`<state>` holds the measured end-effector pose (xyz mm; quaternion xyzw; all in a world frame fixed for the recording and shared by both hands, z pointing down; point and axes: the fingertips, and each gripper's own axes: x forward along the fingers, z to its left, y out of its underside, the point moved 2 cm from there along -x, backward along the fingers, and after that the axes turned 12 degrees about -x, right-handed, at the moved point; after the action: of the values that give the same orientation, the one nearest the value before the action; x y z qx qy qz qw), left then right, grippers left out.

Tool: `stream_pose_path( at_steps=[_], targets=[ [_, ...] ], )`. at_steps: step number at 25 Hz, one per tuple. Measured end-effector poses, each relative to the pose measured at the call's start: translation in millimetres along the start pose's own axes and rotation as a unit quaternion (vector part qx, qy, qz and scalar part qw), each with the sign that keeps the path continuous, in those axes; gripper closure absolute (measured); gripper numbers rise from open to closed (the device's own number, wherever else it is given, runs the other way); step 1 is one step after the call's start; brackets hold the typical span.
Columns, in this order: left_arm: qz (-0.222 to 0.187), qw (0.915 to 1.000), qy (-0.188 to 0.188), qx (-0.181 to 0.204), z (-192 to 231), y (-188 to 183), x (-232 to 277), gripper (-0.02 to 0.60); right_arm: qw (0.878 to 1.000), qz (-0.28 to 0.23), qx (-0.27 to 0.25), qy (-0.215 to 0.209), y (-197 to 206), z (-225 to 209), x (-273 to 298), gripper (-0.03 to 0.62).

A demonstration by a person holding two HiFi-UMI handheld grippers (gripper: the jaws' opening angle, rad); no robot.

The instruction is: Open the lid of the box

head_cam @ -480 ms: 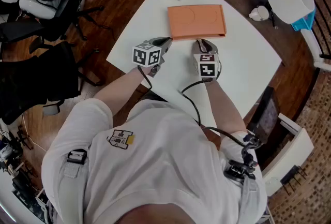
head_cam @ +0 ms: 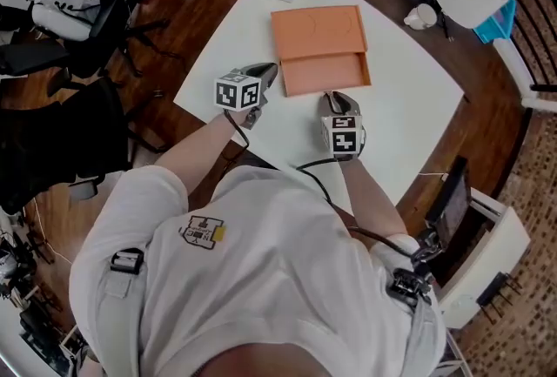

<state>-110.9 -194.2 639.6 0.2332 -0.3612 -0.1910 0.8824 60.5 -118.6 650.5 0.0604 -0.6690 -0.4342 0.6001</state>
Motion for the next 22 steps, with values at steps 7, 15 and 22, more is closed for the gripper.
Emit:
stream_pose_path(
  at_steps=[7,15,22],
  targets=[
    [0.000,0.9999,-0.010,0.006,-4.5,6.2,1.5,0.580,1.000,-0.005,0.006,-0.002,17.6,8.7,-17.0,0.523],
    [-0.003,0.9997,-0.022,0.014,-5.3,13.2,-8.9,0.580,0.999,-0.027,0.022,-0.004,20.7,3.7,-28.3,0.503],
    [0.025,0.9995,-0.012,0.018,-32.0,83.2,-42.2,0.580,0.996,-0.049,0.068,-0.011,59.8,14.6,-67.2,0.505]
  ],
)
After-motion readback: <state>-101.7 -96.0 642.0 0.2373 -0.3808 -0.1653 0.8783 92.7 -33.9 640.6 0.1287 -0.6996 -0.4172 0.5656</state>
